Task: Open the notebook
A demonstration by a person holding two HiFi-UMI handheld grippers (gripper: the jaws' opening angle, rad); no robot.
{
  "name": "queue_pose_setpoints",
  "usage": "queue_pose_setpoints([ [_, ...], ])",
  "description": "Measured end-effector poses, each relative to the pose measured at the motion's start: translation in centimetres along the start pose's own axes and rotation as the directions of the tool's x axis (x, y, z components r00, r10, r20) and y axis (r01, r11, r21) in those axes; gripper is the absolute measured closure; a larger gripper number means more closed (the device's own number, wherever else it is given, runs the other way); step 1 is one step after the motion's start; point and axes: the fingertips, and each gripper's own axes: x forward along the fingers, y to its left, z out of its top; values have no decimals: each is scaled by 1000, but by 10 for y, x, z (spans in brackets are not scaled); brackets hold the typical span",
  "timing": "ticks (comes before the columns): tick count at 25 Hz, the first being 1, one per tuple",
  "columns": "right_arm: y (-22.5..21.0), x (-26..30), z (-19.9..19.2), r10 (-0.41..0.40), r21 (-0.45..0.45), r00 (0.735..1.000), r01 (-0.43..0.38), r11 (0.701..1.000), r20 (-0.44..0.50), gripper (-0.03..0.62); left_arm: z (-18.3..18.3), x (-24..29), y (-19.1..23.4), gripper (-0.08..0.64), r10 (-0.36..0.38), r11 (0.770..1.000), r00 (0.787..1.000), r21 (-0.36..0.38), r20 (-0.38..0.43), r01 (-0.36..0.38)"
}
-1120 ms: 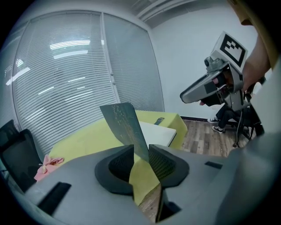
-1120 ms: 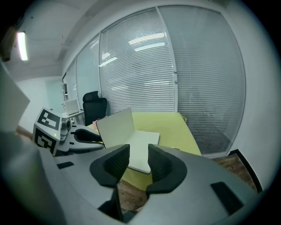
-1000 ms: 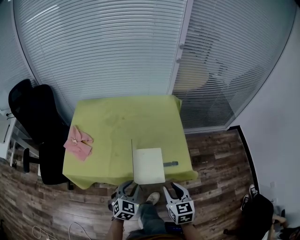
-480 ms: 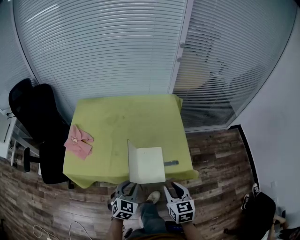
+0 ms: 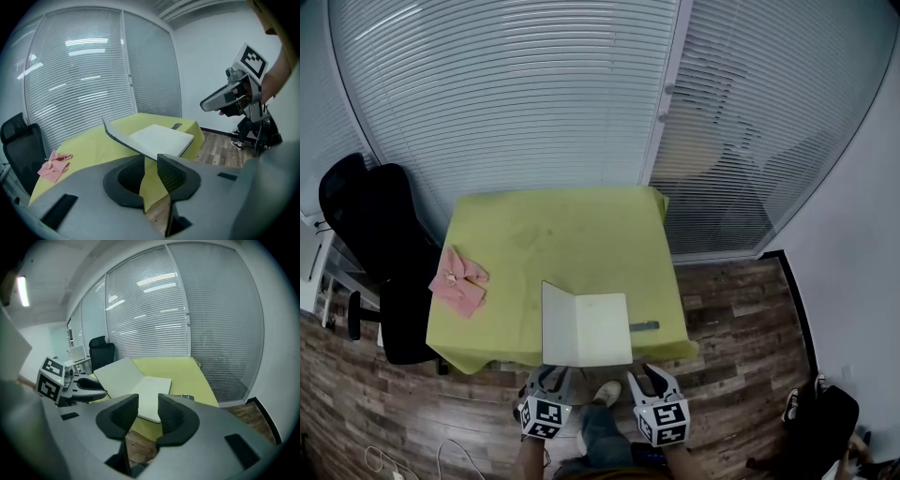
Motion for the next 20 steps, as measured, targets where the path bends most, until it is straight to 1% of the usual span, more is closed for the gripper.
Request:
queue_pose_setpoints([
  [4,-1,3,-1,4,3,1000,-4,1000,-7,449,-3,0,3,457,1,1000,1000,-28,2,-1],
  [7,-2,7,-3,7,5,1000,-7,1000,-11,449,-7,1,5,457,8,998,1000,-63,5,-7],
  [10,-3,9,-4,10,6,1000,-10,1000,-16,449,-12,1,6,457,10,994,1000,-105,10,-9],
  [14,-4,14,-5,14,5,1000,-14,1000,-24,449,-13,1,10,456,10,990,1000,-141,25,-7],
  [20,-6,22,-6,16,5,999,-16,1000,-29,451,-28,3,13,446,7,979,1000,-204,21,-3],
])
